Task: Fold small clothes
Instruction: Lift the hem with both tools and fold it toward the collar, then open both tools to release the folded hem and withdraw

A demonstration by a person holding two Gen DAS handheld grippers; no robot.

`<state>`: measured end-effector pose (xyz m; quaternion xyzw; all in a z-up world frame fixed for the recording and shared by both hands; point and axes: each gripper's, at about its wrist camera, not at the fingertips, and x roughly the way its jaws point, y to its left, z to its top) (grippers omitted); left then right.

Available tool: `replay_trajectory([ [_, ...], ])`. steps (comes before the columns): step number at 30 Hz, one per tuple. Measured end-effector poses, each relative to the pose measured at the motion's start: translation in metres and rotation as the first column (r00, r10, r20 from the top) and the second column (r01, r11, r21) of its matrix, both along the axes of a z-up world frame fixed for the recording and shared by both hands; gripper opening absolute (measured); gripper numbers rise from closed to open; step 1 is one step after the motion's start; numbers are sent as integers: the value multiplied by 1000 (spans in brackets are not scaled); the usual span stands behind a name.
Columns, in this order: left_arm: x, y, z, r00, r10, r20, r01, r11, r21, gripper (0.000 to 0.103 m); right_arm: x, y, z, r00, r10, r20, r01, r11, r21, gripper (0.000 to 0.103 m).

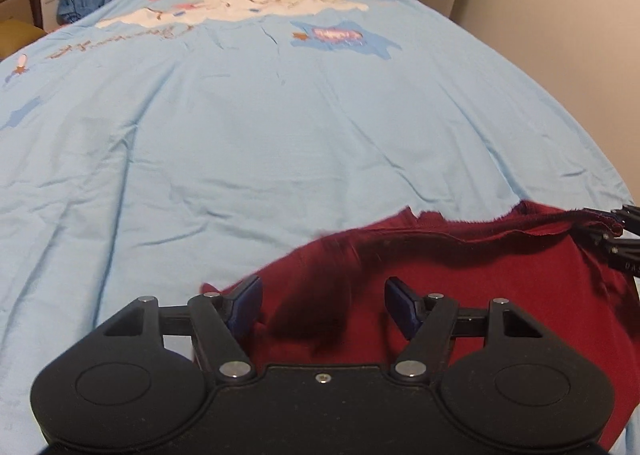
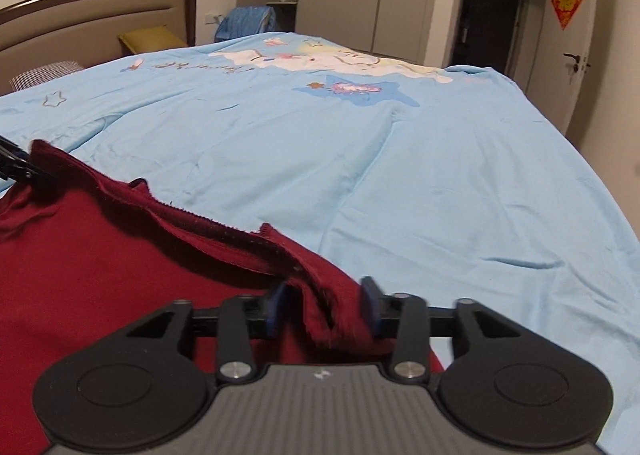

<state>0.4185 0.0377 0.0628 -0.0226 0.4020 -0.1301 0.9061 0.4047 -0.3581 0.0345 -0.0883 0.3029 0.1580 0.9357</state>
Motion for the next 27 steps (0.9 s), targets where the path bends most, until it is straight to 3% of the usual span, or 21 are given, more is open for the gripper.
replay_trajectory([
  [6, -9, 36, 12, 991, 82, 102, -80, 997, -19, 91, -9, -10, 0, 992, -98, 82, 101, 994, -30, 97],
  [9, -13, 57, 14, 990, 96, 102, -92, 995, -42, 91, -17, -19, 5, 985, -127, 117, 130, 991, -16, 100],
  [12, -19, 73, 4, 993, 98, 69, -93, 993, -71, 91, -31, -19, 10, 983, -94, 157, 94, 996, 3, 103],
  [13, -19, 76, -1, 994, 95, 51, -91, 993, -80, 87, -34, -18, 10, 983, -80, 165, 81, 997, 0, 103],
  [15, -19, 78, -12, 995, 95, 19, -93, 993, -76, 63, -36, -10, 8, 985, -56, 162, 61, 998, -22, 103],
  [16, -19, 78, -16, 995, 96, 12, -95, 992, -80, 56, -35, -6, 5, 986, -49, 158, 55, 998, -31, 103],
  [18, -17, 80, -25, 994, 114, -4, -113, 986, -124, 32, -32, 0, -1, 988, -47, 144, 53, 998, -42, 103],
  [20, -16, 79, -29, 989, 145, -2, -144, 979, -145, 18, -28, 3, -8, 990, -58, 131, 64, 997, -42, 103],
  [24, -21, 74, -33, 972, 233, 15, -228, 962, -148, 13, -22, 0, -23, 986, -114, 118, 122, 991, -59, 103],
  [27, -26, 77, -41, 966, 257, 17, -251, 953, -172, 17, -20, -7, -30, 986, -138, 94, 141, 990, -21, 103],
])
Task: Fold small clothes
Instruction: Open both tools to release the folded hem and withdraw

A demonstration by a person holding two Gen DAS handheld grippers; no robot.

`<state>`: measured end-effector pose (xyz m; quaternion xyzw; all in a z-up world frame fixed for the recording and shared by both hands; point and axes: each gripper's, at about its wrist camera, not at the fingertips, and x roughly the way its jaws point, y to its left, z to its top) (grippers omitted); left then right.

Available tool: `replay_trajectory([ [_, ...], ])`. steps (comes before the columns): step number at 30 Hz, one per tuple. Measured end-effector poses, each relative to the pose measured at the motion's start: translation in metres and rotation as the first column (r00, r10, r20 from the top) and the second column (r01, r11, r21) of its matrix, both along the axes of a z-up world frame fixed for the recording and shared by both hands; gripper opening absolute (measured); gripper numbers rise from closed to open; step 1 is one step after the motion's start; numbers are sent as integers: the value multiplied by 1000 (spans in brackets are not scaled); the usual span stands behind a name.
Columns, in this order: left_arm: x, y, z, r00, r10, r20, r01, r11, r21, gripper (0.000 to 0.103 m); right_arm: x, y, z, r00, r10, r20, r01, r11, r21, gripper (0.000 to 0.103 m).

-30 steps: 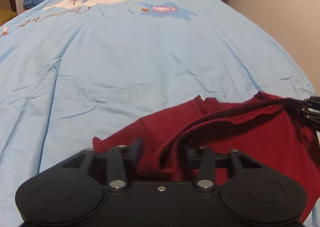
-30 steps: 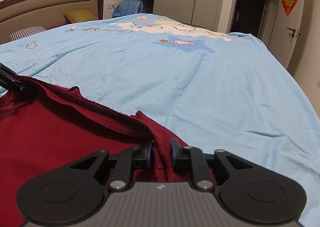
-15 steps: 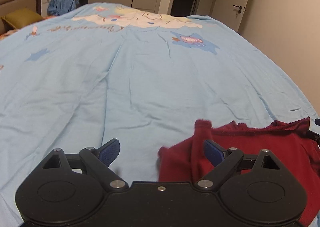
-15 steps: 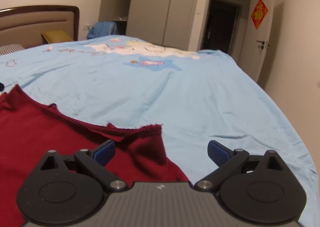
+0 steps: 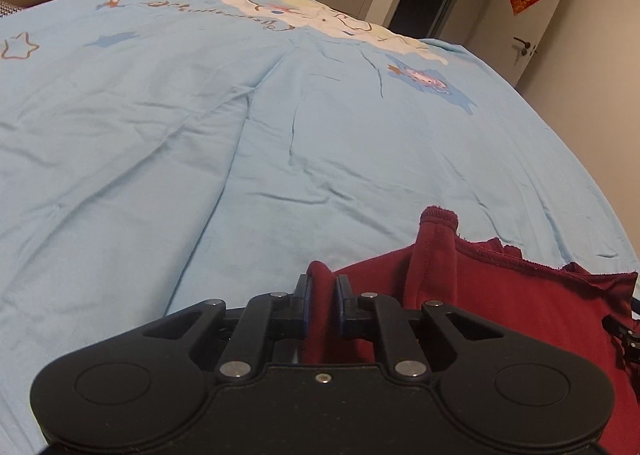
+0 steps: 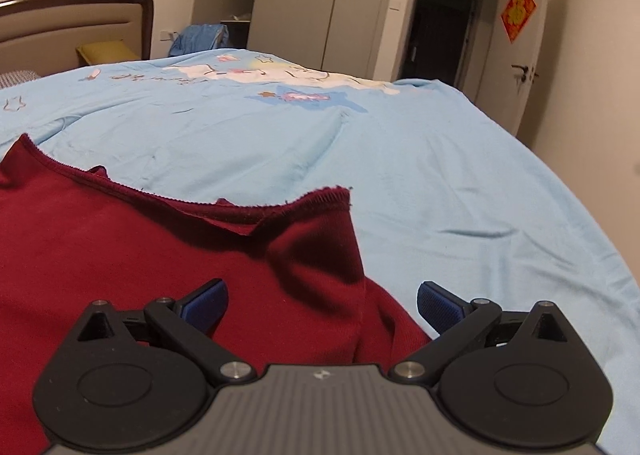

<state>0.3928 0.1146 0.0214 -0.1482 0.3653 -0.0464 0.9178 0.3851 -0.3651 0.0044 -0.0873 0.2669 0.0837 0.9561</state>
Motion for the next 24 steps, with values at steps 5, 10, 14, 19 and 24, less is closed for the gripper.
replay_trajectory([
  [5, -12, 2, 9, 1000, 21, 24, -21, 1000, -5, 47, -11, -4, 7, 999, -5, 34, 5, 1000, -10, 103],
  [10, -39, -7, 29, 995, 34, 94, -38, 998, 41, 82, -15, -13, 14, 993, -84, 78, 83, 996, 18, 103],
  [14, -65, -25, 38, 989, -9, 145, 1, 999, 54, 93, -2, -21, 11, 973, -229, 37, 230, 973, -16, 103],
  [19, -74, -63, 28, 985, -82, 152, 51, 979, 196, 93, -1, -39, 6, 960, -279, -2, 278, 958, 75, 103],
  [24, -68, -69, 2, 996, -37, 86, 13, 966, 257, 93, -39, -60, 16, 956, -292, 6, 289, 949, 125, 103],
])
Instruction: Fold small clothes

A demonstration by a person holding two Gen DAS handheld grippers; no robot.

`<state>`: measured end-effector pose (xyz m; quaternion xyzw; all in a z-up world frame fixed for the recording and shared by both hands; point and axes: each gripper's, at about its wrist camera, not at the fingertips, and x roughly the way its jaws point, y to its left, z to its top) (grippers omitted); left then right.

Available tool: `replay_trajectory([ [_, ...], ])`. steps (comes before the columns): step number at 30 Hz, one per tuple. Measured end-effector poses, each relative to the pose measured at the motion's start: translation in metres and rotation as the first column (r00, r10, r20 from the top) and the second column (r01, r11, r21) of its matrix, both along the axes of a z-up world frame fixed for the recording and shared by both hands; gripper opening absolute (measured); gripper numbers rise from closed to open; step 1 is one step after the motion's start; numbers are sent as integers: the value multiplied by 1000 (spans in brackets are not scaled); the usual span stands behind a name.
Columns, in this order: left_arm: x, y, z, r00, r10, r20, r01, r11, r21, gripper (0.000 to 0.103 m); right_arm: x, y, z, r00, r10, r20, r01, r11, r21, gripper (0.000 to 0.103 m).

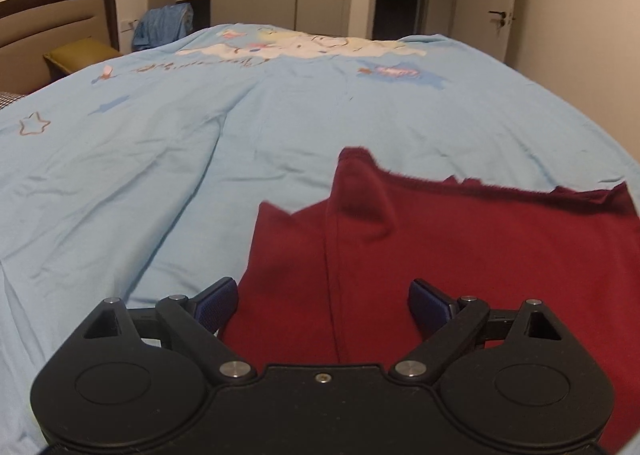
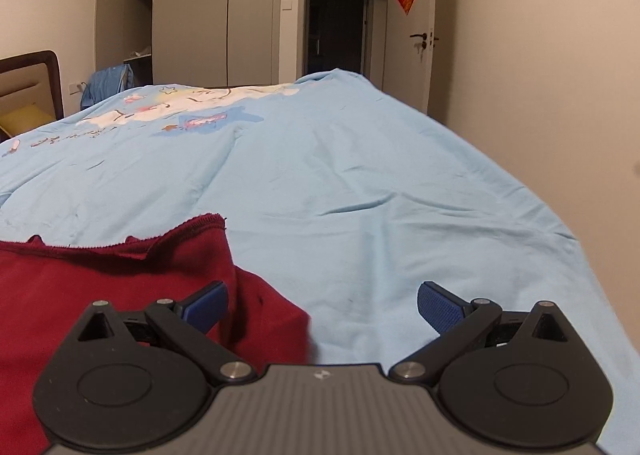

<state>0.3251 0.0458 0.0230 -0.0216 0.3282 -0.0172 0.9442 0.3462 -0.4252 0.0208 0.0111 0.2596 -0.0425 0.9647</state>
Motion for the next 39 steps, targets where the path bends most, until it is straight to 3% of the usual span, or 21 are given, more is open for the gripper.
replay_trajectory([
  [4, -3, 10, -8, 1000, 21, 4, -20, 998, -57, 95, -39, -12, -6, 1000, 30, -7, -30, 1000, 4, 103],
  [8, -10, 15, -8, 999, 35, -1, -35, 995, -88, 97, -61, -15, -32, 996, 41, -73, -41, 999, 0, 103],
  [15, -49, 20, 6, 996, 85, 20, -81, 984, -156, 102, -83, -13, -22, 1000, -3, 1, 3, 1000, 29, 103],
  [21, -96, 23, 10, 988, 157, 8, -149, 954, -261, 102, -114, 27, -2, 988, 85, 127, -80, 996, -42, 103],
  [28, -124, 10, -4, 991, 131, -16, -129, 933, -337, 102, -130, 98, -3, 940, 280, 196, -253, 956, -150, 103],
  [34, -127, 7, -12, 992, 123, -22, -120, 894, -432, 102, -130, 143, -14, 908, 370, 198, -328, 920, -216, 103],
  [39, -121, 9, -20, 993, 112, -33, -111, 814, -571, 102, -123, 151, -25, 911, 369, 183, -333, 921, -203, 103],
])
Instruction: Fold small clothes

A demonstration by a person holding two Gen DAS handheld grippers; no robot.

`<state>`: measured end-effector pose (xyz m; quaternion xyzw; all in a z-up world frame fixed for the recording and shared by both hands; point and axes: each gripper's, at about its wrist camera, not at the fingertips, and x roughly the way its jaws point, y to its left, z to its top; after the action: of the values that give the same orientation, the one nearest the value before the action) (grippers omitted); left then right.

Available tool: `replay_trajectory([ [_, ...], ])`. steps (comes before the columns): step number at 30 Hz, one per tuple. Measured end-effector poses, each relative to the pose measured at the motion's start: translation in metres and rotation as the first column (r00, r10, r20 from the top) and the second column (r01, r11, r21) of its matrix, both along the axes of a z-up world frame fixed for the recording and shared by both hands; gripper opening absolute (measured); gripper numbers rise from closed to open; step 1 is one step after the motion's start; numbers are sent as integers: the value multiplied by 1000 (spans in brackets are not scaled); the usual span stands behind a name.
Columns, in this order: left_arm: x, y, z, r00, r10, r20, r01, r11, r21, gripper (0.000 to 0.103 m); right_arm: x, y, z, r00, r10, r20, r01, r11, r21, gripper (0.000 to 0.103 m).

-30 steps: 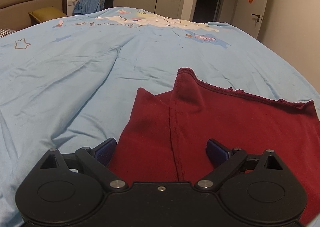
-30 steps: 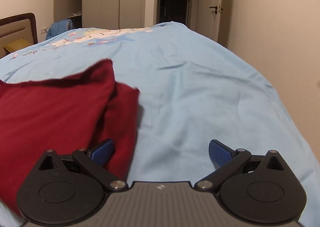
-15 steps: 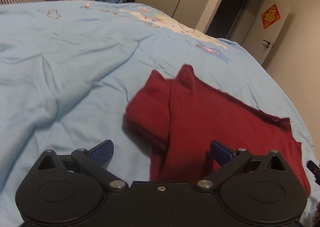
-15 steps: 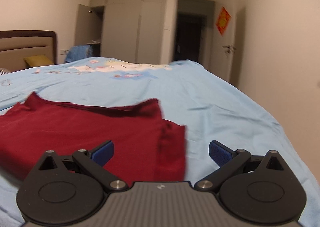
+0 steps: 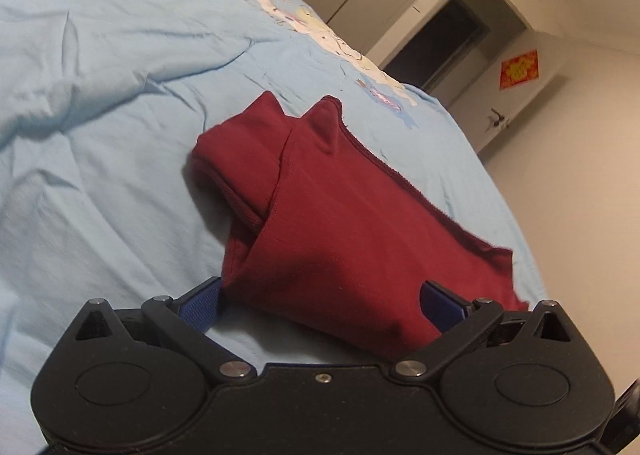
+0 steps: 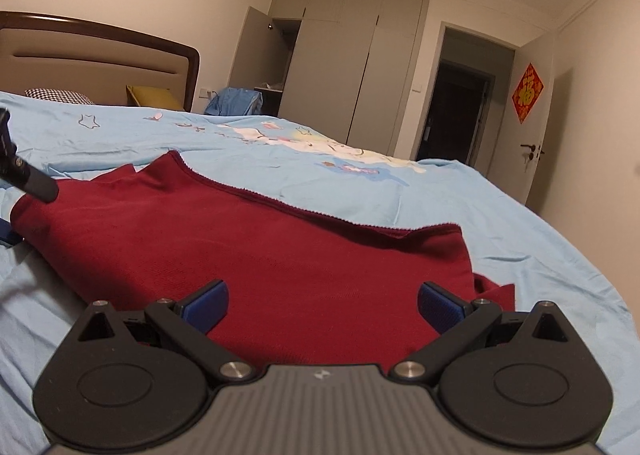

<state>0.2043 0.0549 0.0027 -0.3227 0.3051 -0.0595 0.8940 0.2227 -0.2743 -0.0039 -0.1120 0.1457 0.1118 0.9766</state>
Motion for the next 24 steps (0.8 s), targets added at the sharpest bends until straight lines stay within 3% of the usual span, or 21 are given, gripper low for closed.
replay_trajectory([
  [4, 4, 6, -9, 997, 73, 2, -73, 990, -122, 101, 2, -4, -9, 999, 3, -33, -2, 1000, 30, 103],
  [7, 10, 8, -11, 989, 148, -11, -148, 977, -153, 91, 4, -6, -13, 999, 3, -52, -1, 999, 39, 103],
  [9, 15, 5, -10, 981, 188, -36, -192, 974, -122, 71, 4, -6, -14, 998, 3, -56, -1, 999, 48, 103],
  [12, 21, 5, -9, 974, 220, -52, -224, 970, -93, 52, 4, -8, -16, 998, 2, -61, 2, 998, 63, 103],
  [18, 23, 0, -4, 977, 212, -29, -214, 975, -62, 33, 3, -9, -17, 998, -5, -60, 9, 998, 67, 103],
  [24, 24, -6, 2, 980, 198, -1, -198, 980, -12, 26, 4, -8, -16, 998, -3, -69, 8, 997, 77, 103],
])
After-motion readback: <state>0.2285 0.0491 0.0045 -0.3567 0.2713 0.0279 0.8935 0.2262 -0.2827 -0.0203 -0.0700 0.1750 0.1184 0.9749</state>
